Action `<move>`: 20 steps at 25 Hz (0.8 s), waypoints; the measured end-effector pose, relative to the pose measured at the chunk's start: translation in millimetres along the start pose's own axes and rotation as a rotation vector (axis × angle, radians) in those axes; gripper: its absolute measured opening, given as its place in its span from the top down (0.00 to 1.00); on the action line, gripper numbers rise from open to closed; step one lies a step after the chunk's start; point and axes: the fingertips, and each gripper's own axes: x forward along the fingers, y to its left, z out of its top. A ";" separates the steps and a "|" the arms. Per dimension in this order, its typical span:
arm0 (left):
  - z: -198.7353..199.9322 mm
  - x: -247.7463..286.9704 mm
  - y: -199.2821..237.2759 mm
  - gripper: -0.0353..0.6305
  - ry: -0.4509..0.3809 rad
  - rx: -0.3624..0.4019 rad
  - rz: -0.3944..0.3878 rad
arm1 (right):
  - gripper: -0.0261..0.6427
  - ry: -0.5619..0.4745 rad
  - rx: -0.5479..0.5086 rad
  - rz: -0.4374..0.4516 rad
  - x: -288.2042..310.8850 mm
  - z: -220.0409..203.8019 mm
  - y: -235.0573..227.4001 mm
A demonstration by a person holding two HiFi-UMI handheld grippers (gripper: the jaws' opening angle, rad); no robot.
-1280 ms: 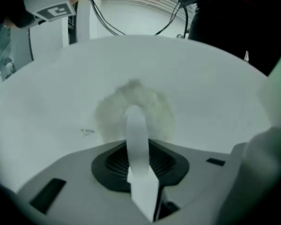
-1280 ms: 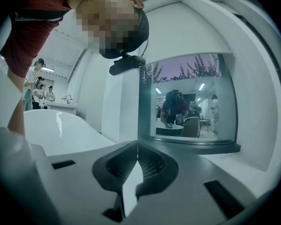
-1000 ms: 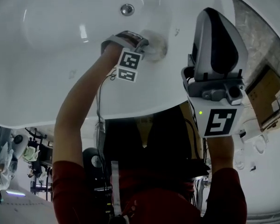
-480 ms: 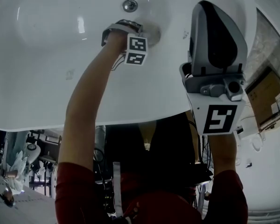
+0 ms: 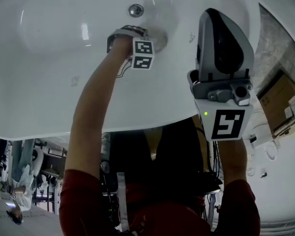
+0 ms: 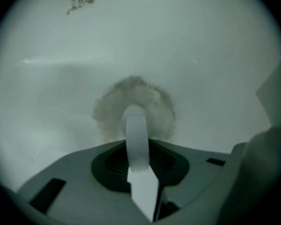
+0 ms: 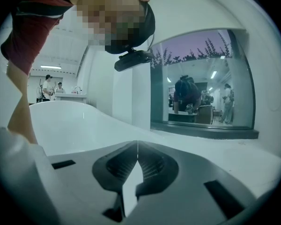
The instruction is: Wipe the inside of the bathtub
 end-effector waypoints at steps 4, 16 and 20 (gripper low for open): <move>1.5 -16.5 -2.1 0.81 0.007 -0.006 -0.019 | 0.94 -0.006 -0.010 0.004 -4.0 10.5 7.3; -6.7 -166.2 -23.0 0.81 -0.125 -0.161 0.149 | 0.94 -0.056 -0.040 0.012 -28.8 104.3 53.1; -18.8 -246.1 -40.1 0.80 -0.174 -0.292 0.207 | 0.94 -0.056 -0.027 -0.012 -43.7 151.0 71.5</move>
